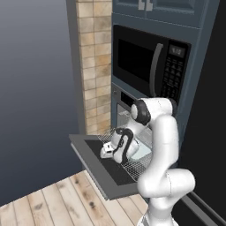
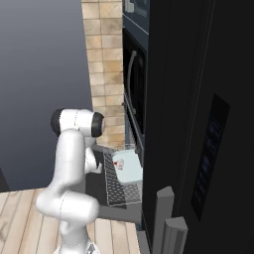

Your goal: Take the baked cake out of the oven and place it on the plate for cooling. Then close the oven door.

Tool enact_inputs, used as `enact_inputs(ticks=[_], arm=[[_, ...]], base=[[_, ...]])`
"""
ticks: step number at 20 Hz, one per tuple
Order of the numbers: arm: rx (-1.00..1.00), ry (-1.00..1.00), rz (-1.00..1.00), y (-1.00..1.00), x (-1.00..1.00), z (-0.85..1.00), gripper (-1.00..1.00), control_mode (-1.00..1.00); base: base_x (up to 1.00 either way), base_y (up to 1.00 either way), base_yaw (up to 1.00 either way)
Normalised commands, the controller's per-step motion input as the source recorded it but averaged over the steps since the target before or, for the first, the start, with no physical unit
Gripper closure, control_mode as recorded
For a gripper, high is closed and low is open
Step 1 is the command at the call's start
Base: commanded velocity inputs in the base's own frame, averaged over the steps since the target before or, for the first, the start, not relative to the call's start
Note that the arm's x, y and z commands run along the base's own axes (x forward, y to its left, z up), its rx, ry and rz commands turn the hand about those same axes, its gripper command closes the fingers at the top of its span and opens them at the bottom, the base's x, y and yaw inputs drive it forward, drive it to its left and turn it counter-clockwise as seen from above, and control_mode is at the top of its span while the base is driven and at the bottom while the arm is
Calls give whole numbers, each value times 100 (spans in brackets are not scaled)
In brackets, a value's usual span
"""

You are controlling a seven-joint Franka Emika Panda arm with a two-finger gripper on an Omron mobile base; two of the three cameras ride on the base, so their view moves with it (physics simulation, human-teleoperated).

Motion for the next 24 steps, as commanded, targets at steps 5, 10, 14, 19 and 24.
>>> enact_inputs(ticks=[5,10,14,19,24], arm=[[10,-20,-36,-22,38,90,-100,-100],[0,-18,-21,-7,28,96,-100,-100],[-5,0,-14,-22,20,99,-100,-100],[-3,20,-23,-41,3,70,-100,-100],[-1,55,-29,-68,-12,32,-100,-100]], base=[[0,0,0],[0,0,0],[0,0,0],[0,0,0],[0,0,0]])
